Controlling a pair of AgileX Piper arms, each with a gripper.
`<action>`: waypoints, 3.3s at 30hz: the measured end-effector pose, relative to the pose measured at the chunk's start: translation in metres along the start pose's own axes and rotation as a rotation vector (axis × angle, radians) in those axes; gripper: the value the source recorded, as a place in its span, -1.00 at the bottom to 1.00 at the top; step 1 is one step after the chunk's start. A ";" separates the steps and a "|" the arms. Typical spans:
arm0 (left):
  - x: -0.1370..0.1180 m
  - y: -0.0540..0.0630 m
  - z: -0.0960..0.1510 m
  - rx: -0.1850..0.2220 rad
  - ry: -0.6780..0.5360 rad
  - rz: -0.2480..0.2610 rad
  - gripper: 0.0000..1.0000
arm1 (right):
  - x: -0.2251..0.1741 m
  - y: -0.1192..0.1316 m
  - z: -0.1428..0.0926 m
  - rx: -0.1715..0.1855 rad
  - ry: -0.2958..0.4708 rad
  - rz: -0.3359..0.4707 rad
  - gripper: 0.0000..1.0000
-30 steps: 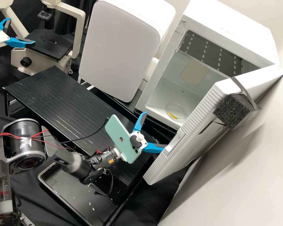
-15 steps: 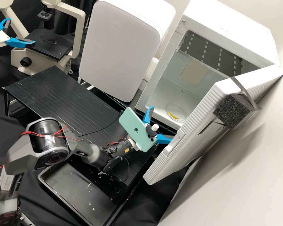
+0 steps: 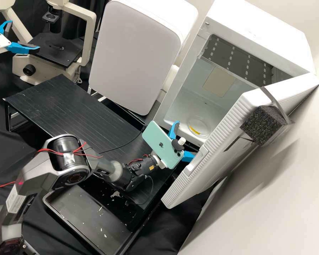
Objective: Take the petri dish out of the incubator
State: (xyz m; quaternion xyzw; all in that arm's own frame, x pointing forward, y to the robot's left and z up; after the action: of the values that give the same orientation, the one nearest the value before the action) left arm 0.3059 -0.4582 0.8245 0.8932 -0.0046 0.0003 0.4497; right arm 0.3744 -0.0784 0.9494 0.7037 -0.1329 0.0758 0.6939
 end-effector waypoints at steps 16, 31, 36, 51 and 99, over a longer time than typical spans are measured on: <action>0.000 0.000 0.000 0.000 0.000 0.000 1.00 | 0.021 0.005 -0.014 -0.016 0.006 -0.010 1.00; 0.000 0.000 0.000 0.000 0.000 0.000 1.00 | 0.047 -0.007 -0.006 -0.020 -0.004 -0.034 1.00; 0.000 0.000 0.000 0.000 0.000 0.000 1.00 | 0.053 -0.008 -0.004 -0.022 -0.013 -0.039 1.00; 0.000 0.000 0.000 0.000 0.000 0.000 1.00 | 0.066 -0.006 -0.008 -0.034 -0.010 -0.088 1.00; 0.000 0.000 0.000 0.000 0.000 0.000 1.00 | 0.074 0.002 -0.012 -0.050 -0.040 -0.232 -1.00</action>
State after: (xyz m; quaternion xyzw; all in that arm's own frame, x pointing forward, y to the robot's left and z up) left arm 0.3059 -0.4582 0.8245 0.8932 -0.0046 0.0003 0.4497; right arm 0.4449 -0.0723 0.9730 0.6983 -0.0662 -0.0224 0.7124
